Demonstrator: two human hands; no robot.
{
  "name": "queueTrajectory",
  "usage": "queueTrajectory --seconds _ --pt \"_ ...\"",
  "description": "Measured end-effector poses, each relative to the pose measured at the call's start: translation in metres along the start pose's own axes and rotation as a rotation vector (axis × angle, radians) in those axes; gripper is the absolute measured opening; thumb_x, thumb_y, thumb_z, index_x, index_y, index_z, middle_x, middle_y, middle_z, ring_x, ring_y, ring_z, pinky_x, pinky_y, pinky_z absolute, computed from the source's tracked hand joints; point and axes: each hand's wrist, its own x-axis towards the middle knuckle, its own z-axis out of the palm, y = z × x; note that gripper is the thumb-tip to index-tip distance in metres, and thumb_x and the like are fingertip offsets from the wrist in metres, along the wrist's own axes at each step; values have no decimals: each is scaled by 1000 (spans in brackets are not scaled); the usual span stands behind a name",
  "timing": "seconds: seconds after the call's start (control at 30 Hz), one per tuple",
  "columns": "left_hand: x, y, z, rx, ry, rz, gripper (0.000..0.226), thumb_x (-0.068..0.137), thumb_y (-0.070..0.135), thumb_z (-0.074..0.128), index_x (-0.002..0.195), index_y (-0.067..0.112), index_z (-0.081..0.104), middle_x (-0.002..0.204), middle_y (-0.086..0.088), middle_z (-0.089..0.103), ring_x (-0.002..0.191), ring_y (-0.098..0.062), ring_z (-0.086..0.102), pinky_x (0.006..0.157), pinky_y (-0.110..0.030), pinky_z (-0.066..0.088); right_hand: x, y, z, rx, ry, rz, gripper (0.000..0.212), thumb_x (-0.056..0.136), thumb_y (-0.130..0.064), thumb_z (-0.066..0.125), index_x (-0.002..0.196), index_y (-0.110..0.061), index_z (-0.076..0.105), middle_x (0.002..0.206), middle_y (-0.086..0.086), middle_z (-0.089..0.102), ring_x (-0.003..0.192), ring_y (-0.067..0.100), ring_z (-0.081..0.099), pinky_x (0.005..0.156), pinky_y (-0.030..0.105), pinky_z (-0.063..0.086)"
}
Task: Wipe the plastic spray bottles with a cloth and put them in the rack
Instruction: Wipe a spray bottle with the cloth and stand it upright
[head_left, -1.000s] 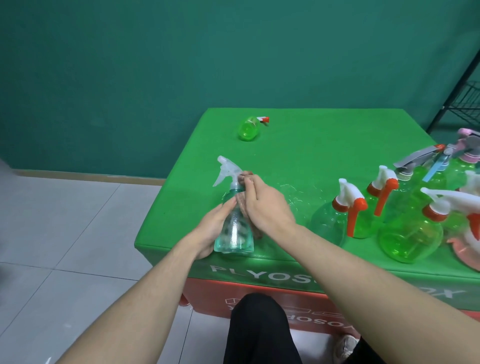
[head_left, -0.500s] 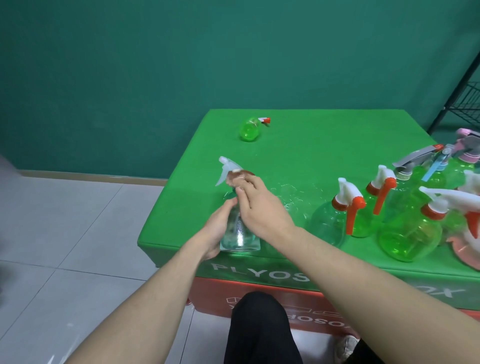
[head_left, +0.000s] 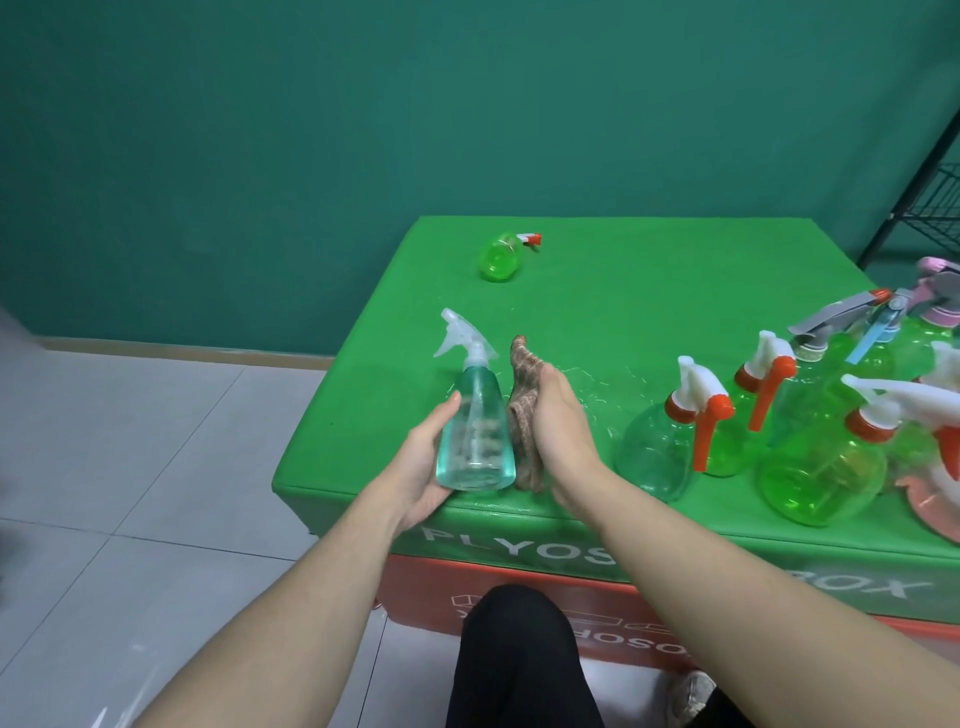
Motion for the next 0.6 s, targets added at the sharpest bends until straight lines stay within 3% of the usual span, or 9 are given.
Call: queueTrajectory --seconds 0.13,0.2,0.3,0.37,0.4,0.5,0.6 --pt "4 -5 -2 -189 48 36 48 103 50 46 125 11 64 97 -12 75 84 -24 71 86 -42 55 9 -8 1 151 25 47 53 106 -53 21 142 -25 48 136 3 59 127 20 56 112 52 42" --pt "6 -5 -5 -257 66 26 50 102 52 45 120 11 66 97 -13 73 83 -24 69 84 -41 55 14 -12 1 227 28 74 52 107 -51 22 141 -21 48 128 4 59 122 21 57 111 53 43" --pt "9 -7 -10 -344 65 -17 50 98 50 49 122 8 65 110 -21 72 95 -34 71 86 -54 57 20 -14 3 277 47 75 51 105 -51 24 138 -20 49 113 1 59 108 20 59 107 54 46" --pt "8 -7 -14 -338 40 -29 49 96 44 50 126 8 64 118 -28 70 104 -44 70 87 -63 55 20 -16 5 229 46 64 56 101 -56 24 140 -23 48 120 1 61 114 19 58 109 55 44" --pt "8 -7 -16 -314 23 -29 49 93 43 53 128 9 63 121 -28 68 105 -44 69 85 -61 57 19 -18 6 187 48 51 57 101 -57 23 142 -25 48 130 2 60 122 20 57 112 54 42" --pt "9 -7 -19 -250 8 -17 59 86 45 61 136 14 57 121 -22 68 96 -35 71 76 -44 60 14 -25 7 42 31 -57 51 110 -46 20 146 -23 46 142 1 56 129 17 53 113 42 39" --pt "14 -11 -19 -190 42 24 67 85 50 65 139 12 56 120 -19 71 97 -30 71 77 -41 59 8 -34 9 -65 -12 -182 46 112 -40 18 144 -26 48 116 -13 60 97 -9 54 84 21 41"
